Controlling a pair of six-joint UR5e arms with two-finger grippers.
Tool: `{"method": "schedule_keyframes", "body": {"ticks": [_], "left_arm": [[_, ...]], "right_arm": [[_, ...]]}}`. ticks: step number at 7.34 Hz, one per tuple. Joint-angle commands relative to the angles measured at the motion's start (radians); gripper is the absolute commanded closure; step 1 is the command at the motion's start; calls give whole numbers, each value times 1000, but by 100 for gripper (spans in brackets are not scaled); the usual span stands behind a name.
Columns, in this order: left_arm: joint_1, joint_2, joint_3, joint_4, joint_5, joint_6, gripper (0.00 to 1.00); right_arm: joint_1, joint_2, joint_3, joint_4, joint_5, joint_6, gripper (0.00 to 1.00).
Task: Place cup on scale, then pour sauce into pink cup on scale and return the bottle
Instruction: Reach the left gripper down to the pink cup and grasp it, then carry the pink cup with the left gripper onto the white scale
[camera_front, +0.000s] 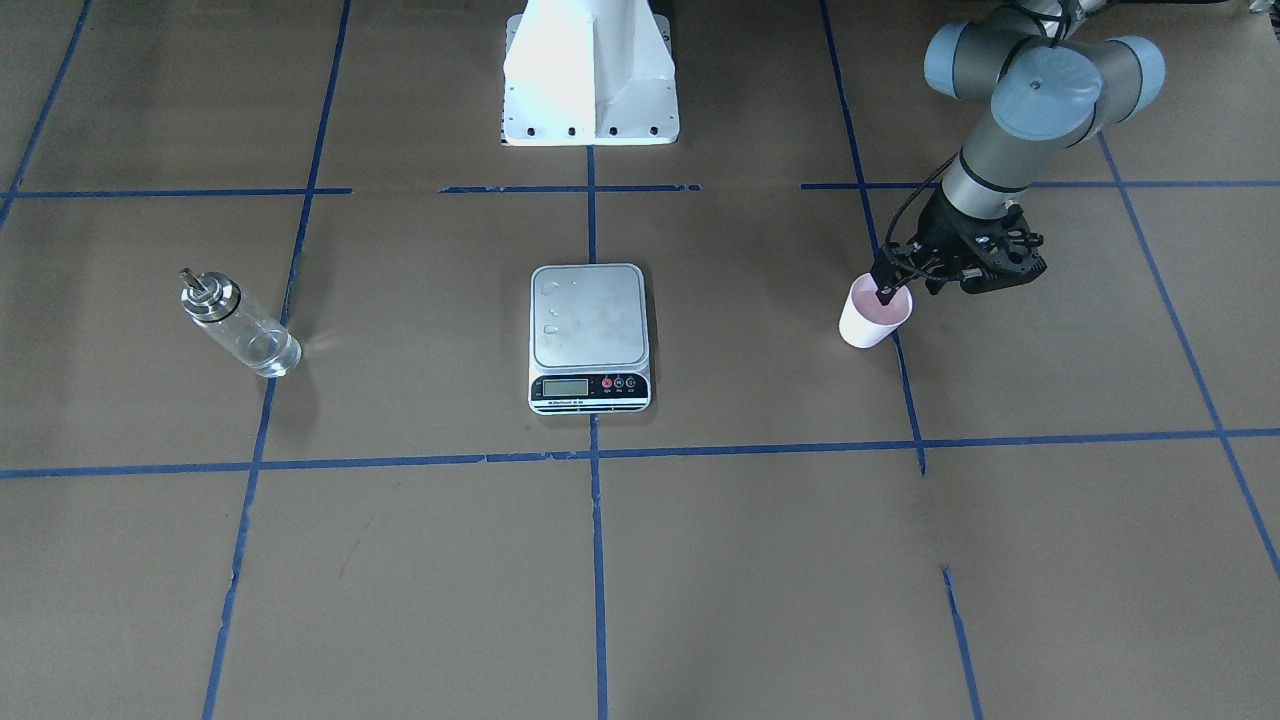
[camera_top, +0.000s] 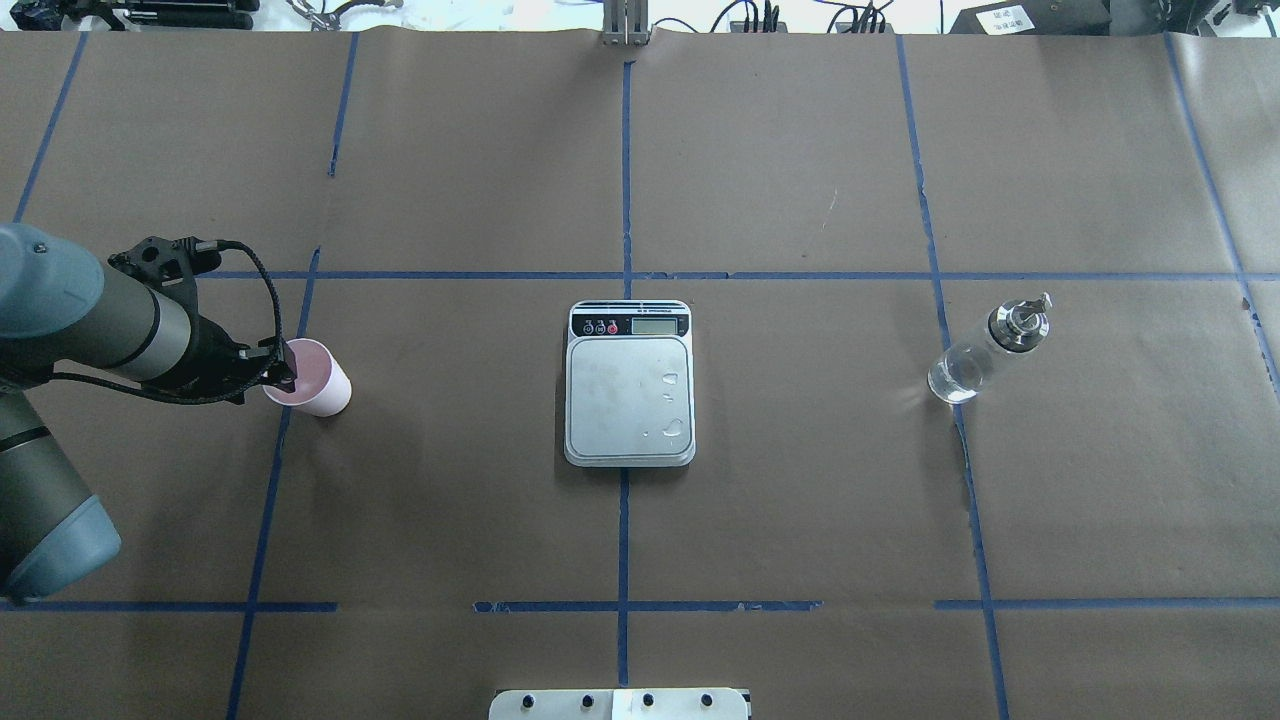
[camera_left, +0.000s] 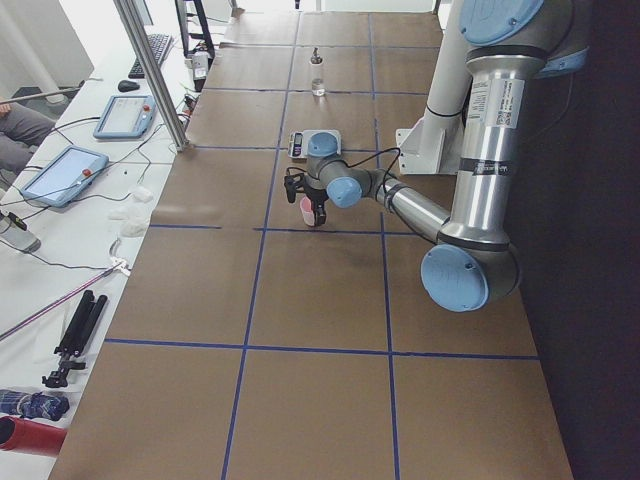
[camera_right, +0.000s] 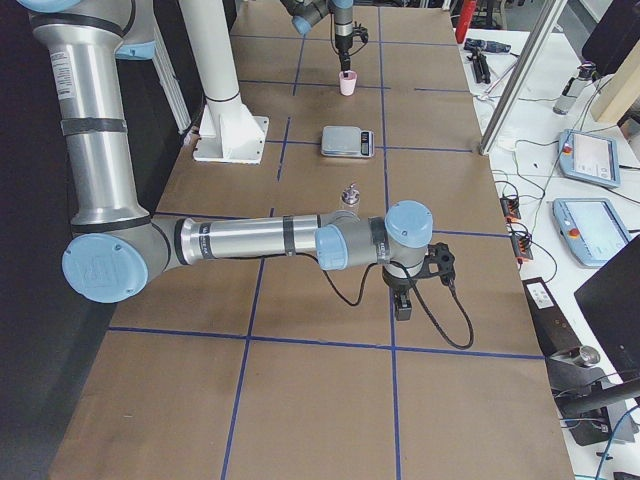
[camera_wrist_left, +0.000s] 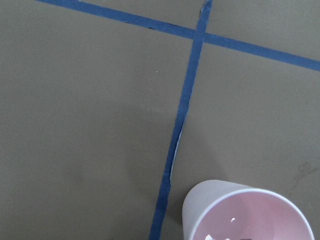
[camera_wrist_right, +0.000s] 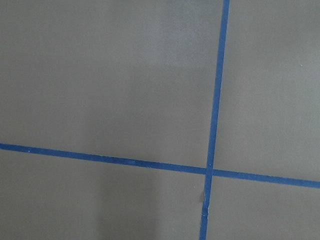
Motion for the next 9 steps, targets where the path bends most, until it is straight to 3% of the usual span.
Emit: {"method": "schedule_keyframes", "body": {"ticks": [1,3,5,7,9], "left_arm": [[0,-2,0,0,-5,-4,100],[-17,15,-92,18,-82,-27,100],[-34,-48,-201,238,-89,-26,100],[-29,-353,-160,531,-88,-77,100],[17,-526,-52,554,-83,-266,100]], "right_arm": [[2,1,-1,0,16,0,0],[2,0,-2,0,31,2,0],[2,0,-1,0,59,2,0],[2,-5,37,2,55,49,0],[2,-6,81,-1,42,118,0]]}}
